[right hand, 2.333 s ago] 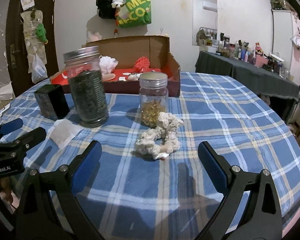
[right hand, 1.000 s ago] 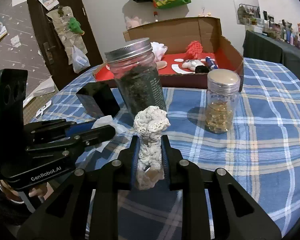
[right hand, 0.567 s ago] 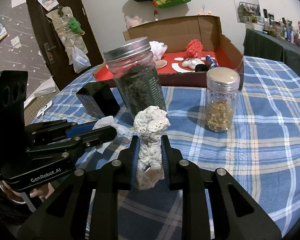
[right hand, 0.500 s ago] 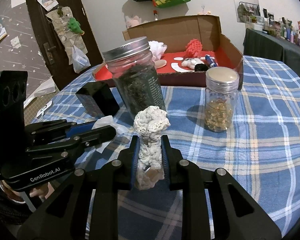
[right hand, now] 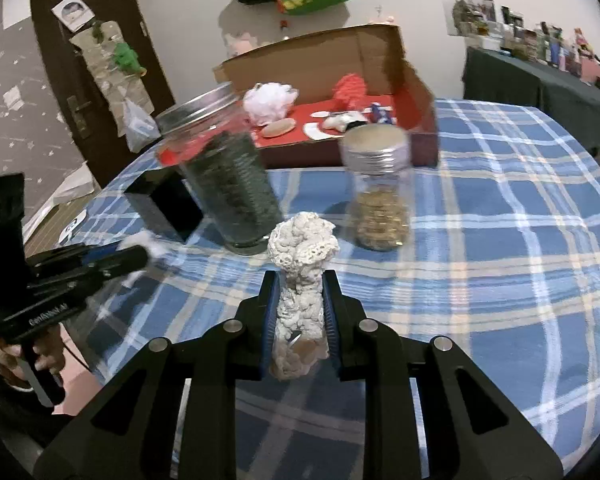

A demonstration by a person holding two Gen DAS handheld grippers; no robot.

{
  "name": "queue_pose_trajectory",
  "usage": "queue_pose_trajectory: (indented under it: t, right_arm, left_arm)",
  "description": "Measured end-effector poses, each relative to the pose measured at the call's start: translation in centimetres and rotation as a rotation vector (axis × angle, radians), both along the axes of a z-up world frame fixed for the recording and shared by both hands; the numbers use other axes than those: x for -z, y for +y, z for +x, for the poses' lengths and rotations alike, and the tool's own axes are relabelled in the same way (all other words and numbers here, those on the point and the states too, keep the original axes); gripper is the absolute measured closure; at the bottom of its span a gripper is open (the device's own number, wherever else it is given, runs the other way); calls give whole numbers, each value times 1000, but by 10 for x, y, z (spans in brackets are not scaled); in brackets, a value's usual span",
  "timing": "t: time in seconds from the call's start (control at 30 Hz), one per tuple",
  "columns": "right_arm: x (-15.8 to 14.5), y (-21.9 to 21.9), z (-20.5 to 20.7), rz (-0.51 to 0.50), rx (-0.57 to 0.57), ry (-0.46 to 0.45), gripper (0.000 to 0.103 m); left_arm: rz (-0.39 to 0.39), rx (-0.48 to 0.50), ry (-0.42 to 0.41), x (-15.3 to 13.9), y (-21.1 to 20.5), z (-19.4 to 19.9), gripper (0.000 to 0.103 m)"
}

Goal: Organize soft objects
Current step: 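Lift the tissue pouch and scrunchie and carry both toward the box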

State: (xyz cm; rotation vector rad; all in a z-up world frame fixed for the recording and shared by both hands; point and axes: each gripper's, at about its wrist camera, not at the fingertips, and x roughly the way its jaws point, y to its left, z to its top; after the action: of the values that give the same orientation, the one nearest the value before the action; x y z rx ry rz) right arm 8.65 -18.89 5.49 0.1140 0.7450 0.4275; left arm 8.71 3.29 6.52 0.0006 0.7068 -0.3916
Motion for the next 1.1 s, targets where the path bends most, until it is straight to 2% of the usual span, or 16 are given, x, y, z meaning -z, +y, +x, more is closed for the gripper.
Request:
queue_pose_trajectory:
  t: [0.5,0.9,1.1]
  right_arm:
    - [-2,-47,4,-26,121,21,82]
    - [-9,-66,28,-52,160,22,82]
    - [-11,-75,48,-56,152,24,82]
  left_arm:
    - [4,-147,20,0,61,9,87]
    - [37,-173,31,4,88,40,87]
    - [65,-150,8,3,96,60,88]
